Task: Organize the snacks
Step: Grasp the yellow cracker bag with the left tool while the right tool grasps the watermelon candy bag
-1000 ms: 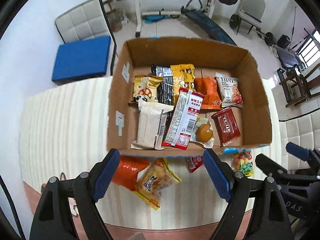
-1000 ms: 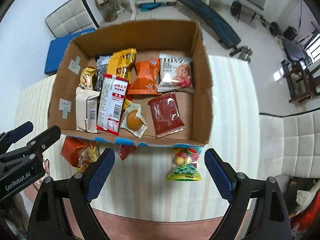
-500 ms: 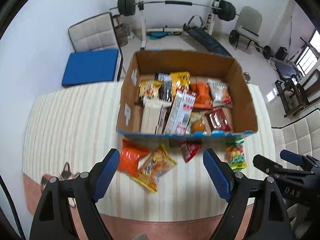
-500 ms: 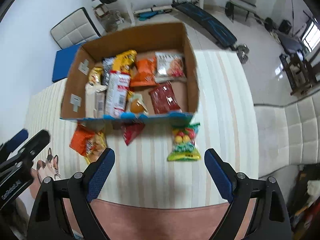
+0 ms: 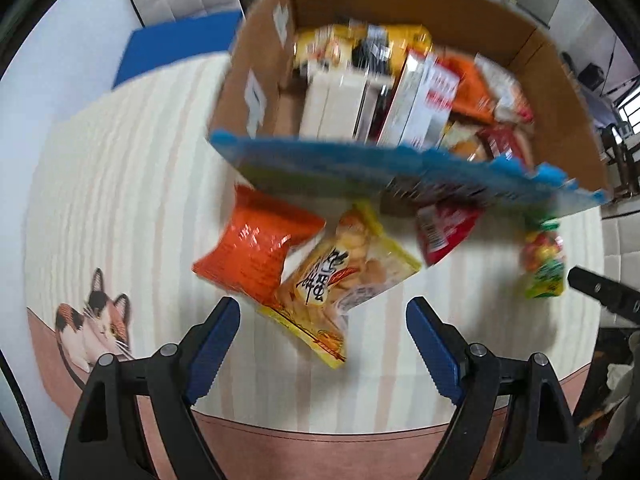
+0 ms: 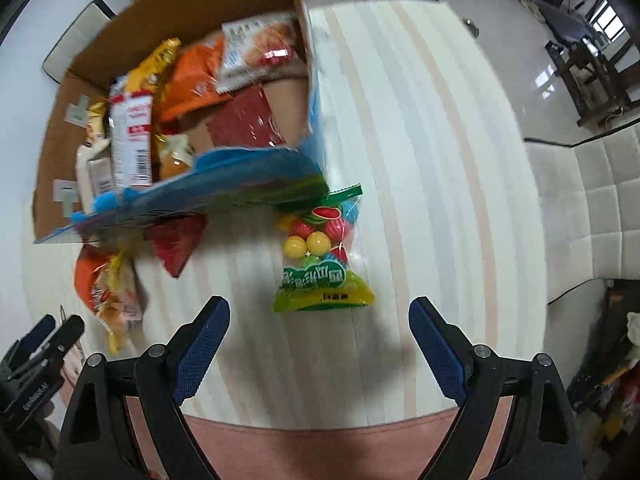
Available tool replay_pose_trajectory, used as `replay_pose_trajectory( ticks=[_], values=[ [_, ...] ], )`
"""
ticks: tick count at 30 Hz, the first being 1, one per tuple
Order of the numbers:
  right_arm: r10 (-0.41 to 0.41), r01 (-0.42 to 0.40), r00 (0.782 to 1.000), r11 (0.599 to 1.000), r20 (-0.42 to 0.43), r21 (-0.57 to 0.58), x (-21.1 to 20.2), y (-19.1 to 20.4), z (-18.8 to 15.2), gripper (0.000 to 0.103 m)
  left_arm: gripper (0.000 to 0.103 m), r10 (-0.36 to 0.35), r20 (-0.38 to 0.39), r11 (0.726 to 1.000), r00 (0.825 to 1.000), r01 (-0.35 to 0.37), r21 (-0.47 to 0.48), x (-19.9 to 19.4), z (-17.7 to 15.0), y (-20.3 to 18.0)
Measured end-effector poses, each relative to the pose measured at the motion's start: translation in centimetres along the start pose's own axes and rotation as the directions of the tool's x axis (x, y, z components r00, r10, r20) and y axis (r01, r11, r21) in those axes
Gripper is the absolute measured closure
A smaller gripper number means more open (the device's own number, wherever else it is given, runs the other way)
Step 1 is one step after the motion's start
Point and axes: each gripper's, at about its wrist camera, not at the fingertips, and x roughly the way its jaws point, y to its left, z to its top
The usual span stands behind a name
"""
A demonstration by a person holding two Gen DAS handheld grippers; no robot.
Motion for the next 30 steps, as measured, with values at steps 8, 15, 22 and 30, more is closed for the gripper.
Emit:
replay_pose_trajectory(
  ticks=[8,15,22,30],
  values=[
    [-0.013,0.014,0.998,1.000,-0.063,0.016,4.1,0.0,2.0,0.010,0.018,-0.021,-0.095,0.995,0.995,0.030,0.090,4.6,0.9,-0.3],
    [-0.008,0.012,0.995,0.999,-0.094,0.039,6.0,0.0,3.0,0.010,0.033,-0.036,-0.101,0.986,0.994,0.052,0.157,5.3,1.4,-1.8],
    [-0.028,0.033,0.994,0.999,-0.108,0.043,6.8,0.0,2.2,0.043,0.040,-0.059,-0.133,0.993,0.989,0.071,0.090,5.4,0.8,-2.3],
    [-0.012,0.013,0.989,1.000,-0.148,0.003,7.0,-0.4,-0.7,0.047,0.045,-0.075,-0.186,0.995,0.980,0.087,0.056,5.1,-3.0,-3.4]
  ],
)
